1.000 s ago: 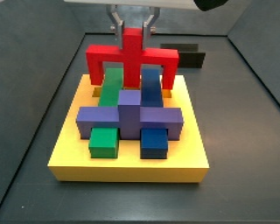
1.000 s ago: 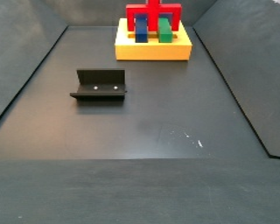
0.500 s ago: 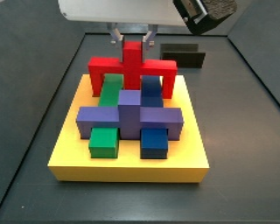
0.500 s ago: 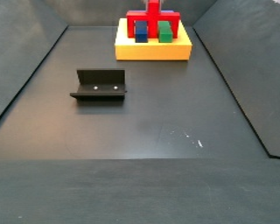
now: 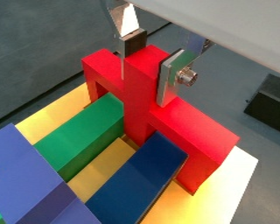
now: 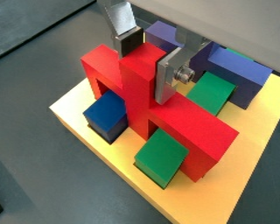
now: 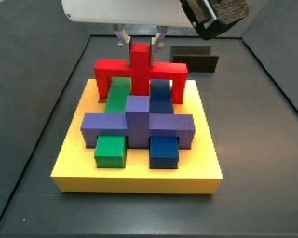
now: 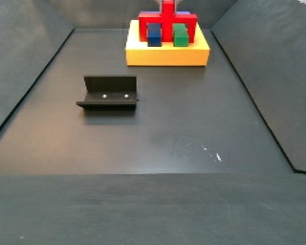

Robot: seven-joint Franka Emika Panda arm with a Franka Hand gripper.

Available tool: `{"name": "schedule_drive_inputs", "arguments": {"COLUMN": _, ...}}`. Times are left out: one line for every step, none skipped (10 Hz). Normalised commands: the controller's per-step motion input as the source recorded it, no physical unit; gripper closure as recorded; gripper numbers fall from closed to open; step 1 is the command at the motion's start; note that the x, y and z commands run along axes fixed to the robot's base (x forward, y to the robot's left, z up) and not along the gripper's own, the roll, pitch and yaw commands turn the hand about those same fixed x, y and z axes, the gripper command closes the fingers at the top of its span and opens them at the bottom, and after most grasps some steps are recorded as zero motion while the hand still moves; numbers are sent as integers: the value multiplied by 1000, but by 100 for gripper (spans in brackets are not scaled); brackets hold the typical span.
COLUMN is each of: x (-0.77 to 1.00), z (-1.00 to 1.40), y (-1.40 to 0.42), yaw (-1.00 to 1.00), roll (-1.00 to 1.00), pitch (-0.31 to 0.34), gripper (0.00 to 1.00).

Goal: Pick up the red object. Move up. Move to above the board. Insert the red object.
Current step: Insert the red object.

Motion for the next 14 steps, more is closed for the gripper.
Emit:
{"name": "schedule_drive_inputs", "arguments": {"x": -3, "z": 0, "y": 0, "yaw": 0, "roll": 241, "pitch": 0, "gripper": 100}}
{"name": "schedule_drive_inputs", "arguments": {"x": 0, "z": -54, "y": -129, "yaw": 0, "roll": 213, "pitch": -6, "gripper": 100}}
{"name": "schedule_drive_inputs", "arguments": {"x": 0, "z": -160, "y": -231, "yaw": -23, "roll": 137, "pitch": 0, "gripper": 100}}
{"name": "schedule_drive_inputs", "arguments": {"x": 0, "z": -126, "y": -243, "yaw": 0, "roll": 129, "pitch": 0, "gripper": 100}}
{"name": "schedule_drive_inputs", "arguments": {"x": 0, "z": -137, "y": -140, "yaw": 0, "roll": 129, "pitch": 0, "gripper": 100}}
{"name": "schedule_drive_inputs", "arguments": {"x": 0, "z": -209, "y": 0, "yaw": 17, "roll": 113, "pitch": 0, "gripper": 100}}
{"name": "schedule_drive_inputs", "arguments": {"x": 0, "z": -303, "y": 74, "yaw": 237, "roll": 104, "pitch": -6, "gripper": 100}}
{"name": "schedule_drive_inputs", "arguments": {"x": 117, "z": -366, "y": 86, "yaw": 203, "roll": 126, "pitch": 0, "gripper": 100}}
{"name": "schedule_drive_inputs", "arguments": {"x": 40, "z": -349, "y": 14, "yaw": 206, "roll": 77, "pitch": 0, "gripper": 100}}
{"name": "schedule_drive_inputs", "arguments": {"x": 0, "z": -326, "y": 0, "yaw": 197, "roll": 0, "pitch": -3, "gripper": 100}}
{"name": "schedule_drive_inputs", "arguments": {"x": 40, "z": -360, "y": 0, "yaw": 0, "roll": 0, "pitch": -3, "gripper": 100}}
{"name": "schedule_drive_inputs", "arguments": {"x": 40, "z": -309, "y": 0, "yaw": -103, "roll": -10, "pitch": 0, "gripper": 100}}
{"name": "schedule_drive_inputs", "arguments": {"x": 97, "z": -231, "y": 0, "yaw": -51, "roll": 34, "pitch": 0, "gripper": 100}}
{"name": "schedule_drive_inputs", "arguments": {"x": 177, "z": -231, "y": 0, "yaw": -46, "roll": 17, "pitch": 20, "gripper": 100}}
